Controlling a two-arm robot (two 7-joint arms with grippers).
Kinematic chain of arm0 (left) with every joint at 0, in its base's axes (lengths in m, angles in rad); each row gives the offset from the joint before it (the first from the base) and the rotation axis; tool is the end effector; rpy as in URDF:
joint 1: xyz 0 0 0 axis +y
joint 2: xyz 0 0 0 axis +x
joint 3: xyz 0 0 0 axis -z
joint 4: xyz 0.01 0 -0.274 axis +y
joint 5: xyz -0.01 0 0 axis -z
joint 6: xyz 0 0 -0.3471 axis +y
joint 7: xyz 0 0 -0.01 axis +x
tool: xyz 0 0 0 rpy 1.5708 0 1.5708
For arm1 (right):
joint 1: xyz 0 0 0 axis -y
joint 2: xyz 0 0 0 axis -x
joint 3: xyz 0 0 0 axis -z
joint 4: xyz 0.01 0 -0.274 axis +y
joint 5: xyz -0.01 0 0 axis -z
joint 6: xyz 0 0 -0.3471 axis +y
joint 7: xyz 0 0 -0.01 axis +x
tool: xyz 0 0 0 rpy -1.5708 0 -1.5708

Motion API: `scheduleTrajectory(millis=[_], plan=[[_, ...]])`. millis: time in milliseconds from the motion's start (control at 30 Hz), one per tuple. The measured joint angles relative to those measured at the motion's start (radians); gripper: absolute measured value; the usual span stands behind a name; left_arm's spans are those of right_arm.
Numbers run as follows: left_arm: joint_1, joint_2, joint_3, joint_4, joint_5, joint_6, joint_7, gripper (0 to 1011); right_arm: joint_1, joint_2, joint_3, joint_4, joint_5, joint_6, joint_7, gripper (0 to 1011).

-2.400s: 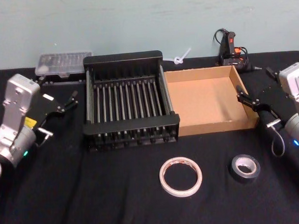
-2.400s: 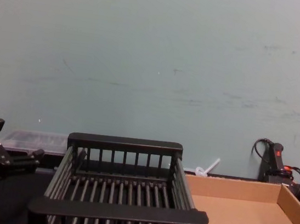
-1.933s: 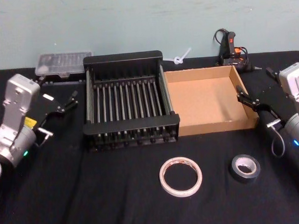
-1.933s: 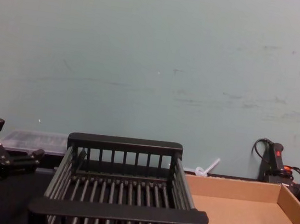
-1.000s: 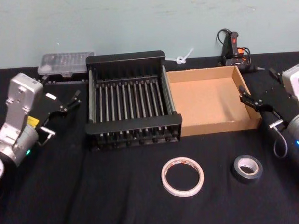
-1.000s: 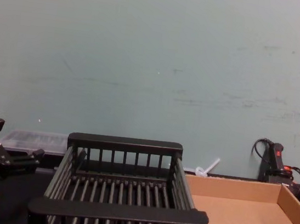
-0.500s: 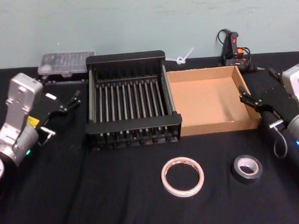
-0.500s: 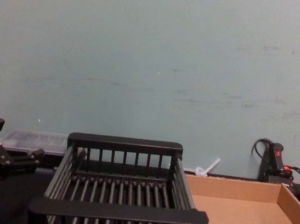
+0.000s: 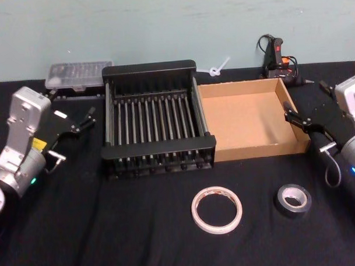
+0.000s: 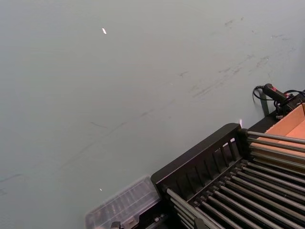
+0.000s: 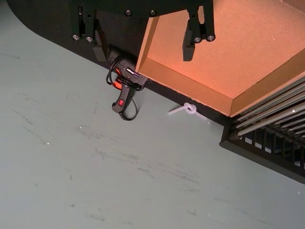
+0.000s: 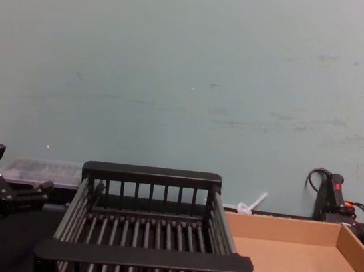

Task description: Pick up the white tape and place it into the black box , Pick up the silver tape and place it into the brown box.

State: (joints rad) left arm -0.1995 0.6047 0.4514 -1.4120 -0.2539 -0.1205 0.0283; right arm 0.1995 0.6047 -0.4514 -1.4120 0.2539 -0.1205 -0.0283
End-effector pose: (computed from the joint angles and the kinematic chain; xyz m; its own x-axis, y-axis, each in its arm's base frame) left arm 0.3917 0.0635 -0.2967 0.2923 0.8803 0.3737 -0.9553 0.2873 0.0703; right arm 0.3917 -0.0635 -0.2967 0.2923 -0.8803 0.3737 0.9553 0.2873 -0.0703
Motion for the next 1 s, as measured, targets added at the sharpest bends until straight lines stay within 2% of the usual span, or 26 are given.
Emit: scheduleTrajectory(millis=[533, 733, 1000], plan=[[0.000, 0.000, 0.000, 0.000, 0.000, 0.000, 0.000, 1001, 0.000, 0.000, 0.000, 0.000, 0.000, 0.000, 0.000, 1002], [0.000, 0.000, 0.000, 0.000, 0.000, 0.000, 0.000, 1001, -0.002, -0.012, 0.017, 0.002, 0.005, 0.000, 0.020, 1002], [0.000, 0.000, 0.000, 0.000, 0.000, 0.000, 0.000, 1001, -0.027, -0.021, 0.054, -0.025, 0.054, 0.011, 0.072, 1002]])
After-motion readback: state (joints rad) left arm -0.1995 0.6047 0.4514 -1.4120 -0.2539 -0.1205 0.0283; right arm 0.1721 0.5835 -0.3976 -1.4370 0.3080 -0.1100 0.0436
